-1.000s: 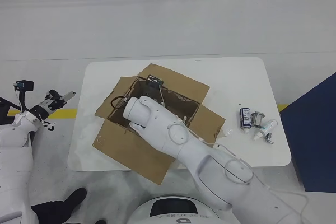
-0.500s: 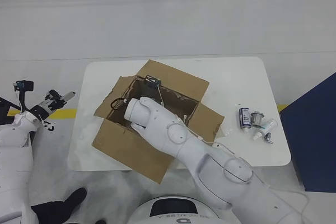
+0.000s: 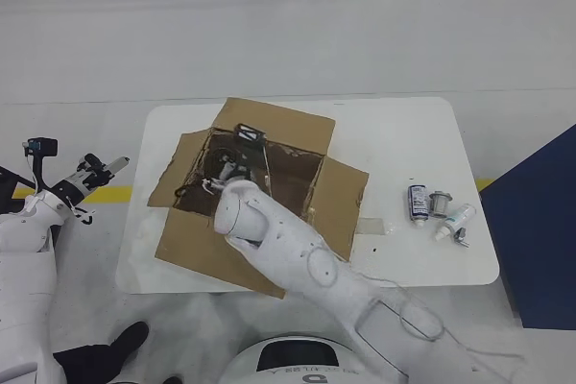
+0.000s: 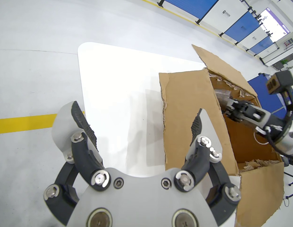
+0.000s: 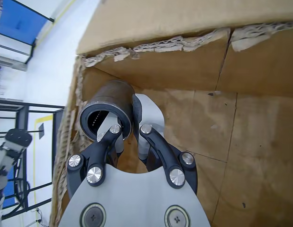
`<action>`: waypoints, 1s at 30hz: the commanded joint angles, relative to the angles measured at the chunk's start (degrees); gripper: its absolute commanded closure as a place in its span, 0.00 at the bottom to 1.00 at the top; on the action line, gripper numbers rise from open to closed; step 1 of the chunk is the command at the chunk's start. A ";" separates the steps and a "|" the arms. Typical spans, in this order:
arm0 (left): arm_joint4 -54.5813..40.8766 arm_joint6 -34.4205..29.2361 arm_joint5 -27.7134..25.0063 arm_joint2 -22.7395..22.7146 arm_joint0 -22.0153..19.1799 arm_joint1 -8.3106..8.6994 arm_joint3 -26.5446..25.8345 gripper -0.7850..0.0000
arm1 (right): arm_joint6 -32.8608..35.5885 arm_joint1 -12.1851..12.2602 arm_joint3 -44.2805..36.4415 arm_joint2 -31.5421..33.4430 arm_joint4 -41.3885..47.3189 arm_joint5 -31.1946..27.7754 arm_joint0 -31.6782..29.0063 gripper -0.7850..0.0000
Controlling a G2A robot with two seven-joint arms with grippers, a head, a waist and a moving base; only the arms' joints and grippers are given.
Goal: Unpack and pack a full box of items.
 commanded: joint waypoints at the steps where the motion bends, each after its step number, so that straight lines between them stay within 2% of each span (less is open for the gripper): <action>1: 0.00 0.00 0.00 0.00 0.00 0.00 0.00 0.00 | 1.22 2.22 -8.94 1.83 -4.71 -2.52 -4.97 1.00; 6: 0.00 0.00 0.00 0.00 0.00 0.00 0.00 0.00 | 3.17 7.24 -30.07 9.34 -14.74 -10.09 -18.83 1.00; 10: 0.00 0.00 0.00 0.00 0.00 0.00 0.00 0.00 | 2.63 9.69 -44.23 17.32 -16.46 -15.41 -29.15 1.00; 13: 0.00 0.00 0.00 0.00 0.00 0.00 0.00 0.00 | 1.18 10.74 -51.27 22.97 -15.37 -17.79 -35.45 1.00; 18: 0.00 0.00 0.00 0.00 0.00 0.00 0.00 0.00 | -1.36 11.57 -57.38 30.08 -10.83 -20.52 -42.38 1.00; 28: 0.00 0.00 0.00 0.00 0.00 0.00 0.00 0.00 | 0.26 11.69 -57.57 30.86 -9.07 -21.09 -42.69 1.00; 30: 0.00 0.00 0.00 0.00 0.00 0.00 0.00 0.00 | 0.17 11.74 -58.33 33.90 -6.89 -18.21 -42.81 1.00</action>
